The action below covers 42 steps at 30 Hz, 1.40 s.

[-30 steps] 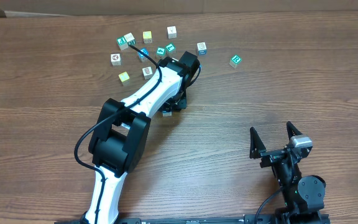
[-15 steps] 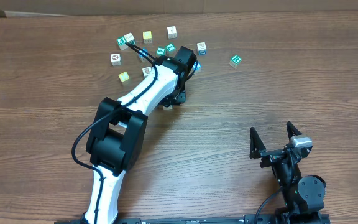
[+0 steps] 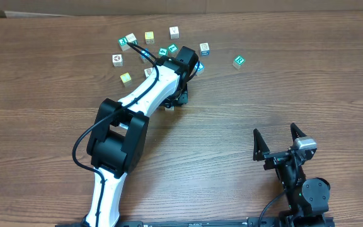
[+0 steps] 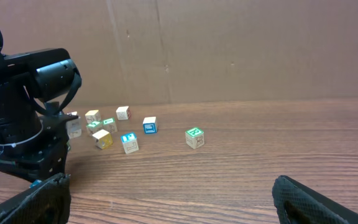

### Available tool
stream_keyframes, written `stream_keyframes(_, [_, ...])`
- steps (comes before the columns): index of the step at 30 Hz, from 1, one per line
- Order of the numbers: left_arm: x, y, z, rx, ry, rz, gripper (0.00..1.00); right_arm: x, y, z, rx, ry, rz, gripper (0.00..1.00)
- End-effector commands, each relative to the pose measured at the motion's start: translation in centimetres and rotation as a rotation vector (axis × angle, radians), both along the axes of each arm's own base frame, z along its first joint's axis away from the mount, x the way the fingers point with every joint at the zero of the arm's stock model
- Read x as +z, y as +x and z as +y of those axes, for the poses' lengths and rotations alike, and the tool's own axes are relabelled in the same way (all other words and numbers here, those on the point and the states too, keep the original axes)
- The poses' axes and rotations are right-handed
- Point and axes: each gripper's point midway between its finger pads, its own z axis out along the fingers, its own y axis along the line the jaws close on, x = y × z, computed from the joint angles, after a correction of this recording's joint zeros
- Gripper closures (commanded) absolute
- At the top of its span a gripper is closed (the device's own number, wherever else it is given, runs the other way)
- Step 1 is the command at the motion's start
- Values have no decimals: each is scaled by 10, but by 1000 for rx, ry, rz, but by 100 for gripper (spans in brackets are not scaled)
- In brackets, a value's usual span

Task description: Form a horizontal line

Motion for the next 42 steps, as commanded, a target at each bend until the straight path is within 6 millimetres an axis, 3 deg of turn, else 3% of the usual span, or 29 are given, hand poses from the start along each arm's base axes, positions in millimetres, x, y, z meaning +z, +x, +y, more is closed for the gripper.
stream_keyframes(1, [20,4,-4,-17,-26,-32,67,-3,1,-1,-9,3,1,0])
stream_keyframes(10, [20,2,-4,28,-35,-27,65,-3,1,-1,-9,3,1,0])
stream_keyframes(11, [20,2,-4,30,-35,-26,62,-3,1,-1,-9,3,1,0])
stream_keyframes(13, [20,0,-3,29,-31,-19,45,-3,1,-1,-8,3,1,0])
stream_keyframes(16, [22,2,-3,30,-33,-25,37,-3,1,-1,-8,3,1,0])
stream_keyframes(19, [46,25,-5,23,-61,-92,32,-3,1,-1,-9,3,1,0])
stream_keyframes(23, [117,69,4,44,-97,-247,23,-3,1,-1,-8,3,1,0])
stream_keyframes(25, [143,86,13,73,-119,-316,21,-3,1,-1,-8,3,1,0])
stream_keyframes(28, [160,104,29,114,-139,-380,28,-3,1,-1,-8,3,1,0])
stream_keyframes(31, [154,112,51,158,-130,-380,35,-3,1,-1,-8,3,1,0])
stream_keyframes(34, [139,109,65,186,-112,-345,35,-3,1,-1,-8,3,1,0])
stream_keyframes(42, [93,99,70,210,-96,-283,33,-3,1,-1,-9,3,1,0])
